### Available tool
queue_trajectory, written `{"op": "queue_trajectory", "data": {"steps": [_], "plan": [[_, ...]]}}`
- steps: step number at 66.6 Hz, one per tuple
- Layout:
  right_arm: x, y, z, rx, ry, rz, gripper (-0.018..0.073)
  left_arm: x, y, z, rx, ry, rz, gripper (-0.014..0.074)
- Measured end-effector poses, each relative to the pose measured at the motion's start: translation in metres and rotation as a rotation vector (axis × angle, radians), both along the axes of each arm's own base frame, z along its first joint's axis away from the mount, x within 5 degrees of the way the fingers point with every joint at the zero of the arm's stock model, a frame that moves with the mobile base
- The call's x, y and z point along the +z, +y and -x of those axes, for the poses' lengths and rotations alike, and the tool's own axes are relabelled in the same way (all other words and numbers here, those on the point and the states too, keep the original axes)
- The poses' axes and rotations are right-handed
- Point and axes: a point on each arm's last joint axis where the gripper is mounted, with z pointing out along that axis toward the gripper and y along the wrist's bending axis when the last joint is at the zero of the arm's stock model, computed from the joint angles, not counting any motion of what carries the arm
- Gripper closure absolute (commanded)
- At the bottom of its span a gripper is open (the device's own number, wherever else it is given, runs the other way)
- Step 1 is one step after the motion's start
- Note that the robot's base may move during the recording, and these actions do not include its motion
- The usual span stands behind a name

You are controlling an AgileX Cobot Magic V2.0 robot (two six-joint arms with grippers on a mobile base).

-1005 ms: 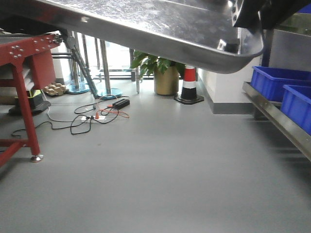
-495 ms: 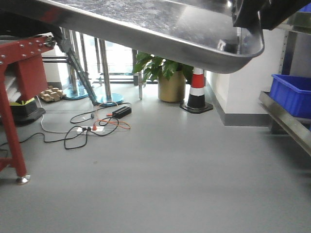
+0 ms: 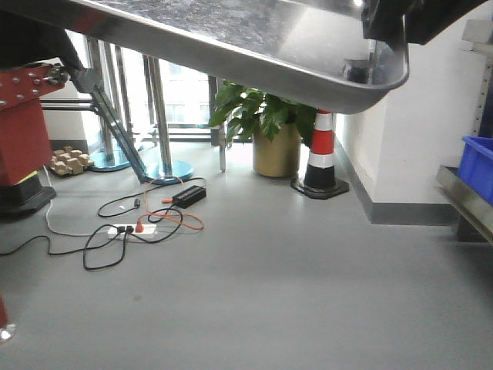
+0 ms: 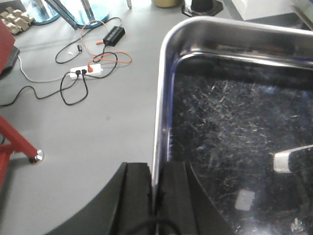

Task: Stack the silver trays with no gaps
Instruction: 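Carry the tray in both grippers past the plant and cone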

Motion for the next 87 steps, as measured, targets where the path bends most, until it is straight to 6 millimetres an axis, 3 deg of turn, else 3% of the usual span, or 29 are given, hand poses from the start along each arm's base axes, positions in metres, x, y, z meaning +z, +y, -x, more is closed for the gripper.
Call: {"op": "queue_trajectory", "data": {"steps": [87], "plan": [[0.006,0.013,-0.004,0.096,-0.078,-0.123,0.0557,0.007,0.013,-0.001,0.072,-0.059,-0.069,0.0606]]}}
